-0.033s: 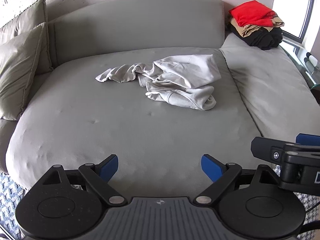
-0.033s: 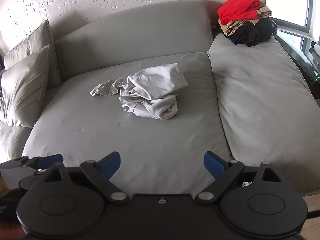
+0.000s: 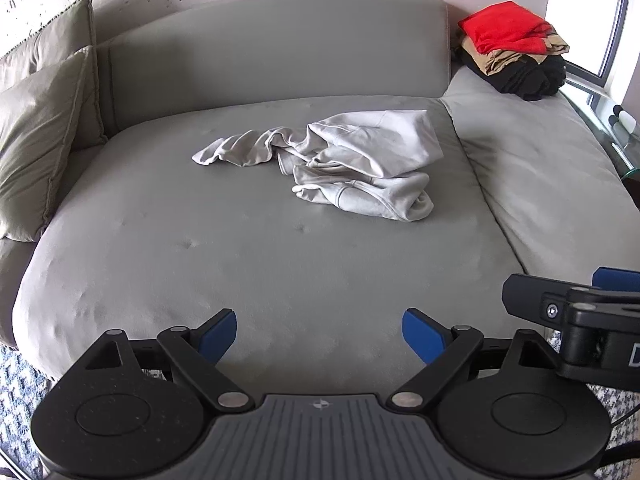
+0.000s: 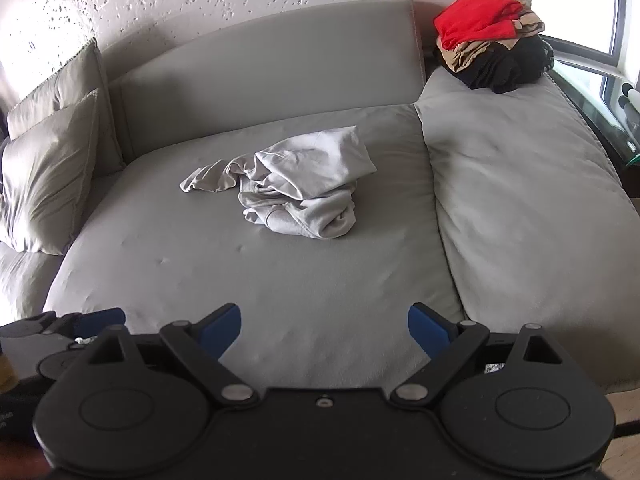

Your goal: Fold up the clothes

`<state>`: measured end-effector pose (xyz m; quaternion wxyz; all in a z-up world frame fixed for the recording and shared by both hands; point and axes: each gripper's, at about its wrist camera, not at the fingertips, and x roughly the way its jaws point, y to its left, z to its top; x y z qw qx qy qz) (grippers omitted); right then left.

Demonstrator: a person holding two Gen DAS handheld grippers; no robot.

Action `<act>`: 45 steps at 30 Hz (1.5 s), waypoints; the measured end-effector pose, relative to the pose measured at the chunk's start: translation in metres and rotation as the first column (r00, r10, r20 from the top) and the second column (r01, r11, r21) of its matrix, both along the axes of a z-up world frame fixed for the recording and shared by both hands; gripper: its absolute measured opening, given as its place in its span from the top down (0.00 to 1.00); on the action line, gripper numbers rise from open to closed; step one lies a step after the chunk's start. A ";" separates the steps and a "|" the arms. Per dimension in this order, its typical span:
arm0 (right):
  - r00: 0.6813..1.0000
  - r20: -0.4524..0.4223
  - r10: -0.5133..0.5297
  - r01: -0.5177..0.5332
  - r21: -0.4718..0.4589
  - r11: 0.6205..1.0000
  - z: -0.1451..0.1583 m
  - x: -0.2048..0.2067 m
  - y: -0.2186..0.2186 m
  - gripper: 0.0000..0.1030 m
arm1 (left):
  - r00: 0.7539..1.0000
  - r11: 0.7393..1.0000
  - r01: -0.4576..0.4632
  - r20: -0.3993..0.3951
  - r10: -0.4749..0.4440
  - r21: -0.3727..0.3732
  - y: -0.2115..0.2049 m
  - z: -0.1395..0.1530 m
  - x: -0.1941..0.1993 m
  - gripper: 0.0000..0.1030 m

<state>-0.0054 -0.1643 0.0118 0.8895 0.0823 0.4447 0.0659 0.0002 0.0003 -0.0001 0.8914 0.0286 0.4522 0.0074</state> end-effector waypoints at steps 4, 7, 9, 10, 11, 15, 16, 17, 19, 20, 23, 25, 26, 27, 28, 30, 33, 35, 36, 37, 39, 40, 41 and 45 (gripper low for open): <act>1.000 -0.005 -0.004 0.004 0.007 1.000 0.002 -0.001 0.010 0.11 | 1.000 0.999 -0.007 -0.027 0.006 -0.041 0.006 -0.002 0.004 0.13; 1.000 -0.011 0.003 -0.003 0.016 1.000 -0.001 0.004 0.006 0.11 | 1.000 0.999 -0.005 -0.022 0.004 -0.036 0.009 -0.002 0.003 0.13; 1.000 -0.011 0.005 -0.005 0.018 1.000 -0.004 0.007 0.002 0.11 | 0.999 0.999 -0.008 -0.031 0.007 -0.032 0.009 -0.002 0.007 0.13; 1.000 -0.012 0.007 -0.007 0.019 1.000 -0.003 0.006 0.002 0.11 | 0.999 1.000 -0.011 -0.031 0.010 -0.028 0.007 -0.006 0.007 0.13; 1.000 -0.011 0.008 -0.007 0.018 1.000 -0.004 0.005 0.001 0.11 | 0.999 1.000 -0.013 -0.030 0.012 -0.024 0.005 -0.009 0.007 0.13; 1.000 -0.012 0.005 -0.004 0.005 1.000 -0.007 0.004 0.005 0.10 | 0.999 1.000 -0.014 -0.034 0.013 -0.026 0.005 -0.010 0.007 0.13; 1.000 -0.013 0.004 -0.004 0.005 1.000 -0.007 0.004 0.005 0.10 | 0.999 1.000 -0.014 -0.035 0.013 -0.026 0.005 -0.010 0.008 0.13; 1.000 -0.013 0.003 -0.003 0.005 1.000 -0.008 0.005 0.005 0.10 | 0.999 1.000 -0.014 -0.036 0.013 -0.026 0.005 -0.010 0.008 0.13; 1.000 -0.014 0.003 -0.003 0.002 1.000 -0.009 0.005 0.004 0.10 | 0.999 1.000 -0.015 -0.038 0.014 -0.027 0.005 -0.010 0.008 0.13; 1.000 -0.015 0.002 -0.002 0.002 1.000 -0.009 0.006 0.003 0.10 | 0.999 1.000 -0.015 -0.039 0.014 -0.027 0.005 -0.011 0.008 0.13; 1.000 -0.016 0.000 0.000 0.001 1.000 -0.009 0.006 0.003 0.10 | 0.999 0.999 -0.016 -0.042 0.015 -0.028 0.005 -0.011 0.009 0.13; 1.000 -0.017 -0.001 0.001 -0.001 1.000 -0.009 0.006 0.004 0.09 | 0.999 0.999 -0.017 -0.044 0.015 -0.028 0.006 -0.011 0.009 0.13; 1.000 -0.017 -0.001 0.001 -0.001 1.000 -0.010 0.006 0.005 0.09 | 0.999 0.999 -0.017 -0.044 0.016 -0.028 0.006 -0.011 0.009 0.13; 1.000 -0.017 -0.001 0.001 -0.001 1.000 -0.010 0.006 0.005 0.09 | 0.999 0.999 -0.017 -0.045 0.016 -0.028 0.006 -0.011 0.009 0.13; 1.000 -0.018 -0.002 0.002 0.000 1.000 -0.010 0.006 0.005 0.09 | 0.999 0.999 -0.017 -0.045 0.016 -0.028 0.006 -0.011 0.009 0.13; 1.000 -0.018 -0.001 0.001 0.000 1.000 -0.010 0.006 0.005 0.09 | 0.999 0.999 -0.017 -0.045 0.016 -0.028 0.006 -0.011 0.009 0.13; 1.000 -0.018 -0.002 0.002 0.001 1.000 -0.011 0.006 0.005 0.09 | 0.999 0.999 -0.018 -0.045 0.017 -0.026 0.006 -0.010 0.009 0.13; 1.000 -0.018 -0.003 0.003 0.001 1.000 -0.011 0.006 0.005 0.09 | 0.999 0.999 -0.019 -0.045 0.018 -0.027 0.007 -0.011 0.008 0.13; 1.000 -0.019 -0.003 0.003 0.001 1.000 -0.010 0.006 0.005 0.09 | 0.999 0.999 -0.020 -0.046 0.018 -0.027 0.007 -0.011 0.008 0.13; 1.000 -0.019 -0.002 0.003 0.001 1.000 -0.010 0.006 0.005 0.09 | 0.999 0.999 -0.020 -0.047 0.019 -0.028 0.007 -0.010 0.009 0.13; 1.000 -0.019 -0.003 0.003 0.001 1.000 -0.010 0.006 0.005 0.09 | 0.999 0.999 -0.020 -0.048 0.019 -0.029 0.007 -0.010 0.009 0.13; 1.000 -0.019 -0.003 0.003 0.000 1.000 -0.011 0.006 0.005 0.09 | 0.999 0.999 -0.020 -0.048 0.019 -0.030 0.008 -0.010 0.009 0.13; 1.000 -0.019 -0.003 0.003 0.000 1.000 -0.010 0.006 0.005 0.09 | 0.999 0.999 -0.020 -0.048 0.019 -0.031 0.008 -0.010 0.009 0.13; 1.000 -0.019 -0.004 0.004 0.001 1.000 -0.011 0.006 0.005 0.09 | 0.999 0.999 -0.021 -0.048 0.020 -0.031 0.008 -0.010 0.009 0.13</act>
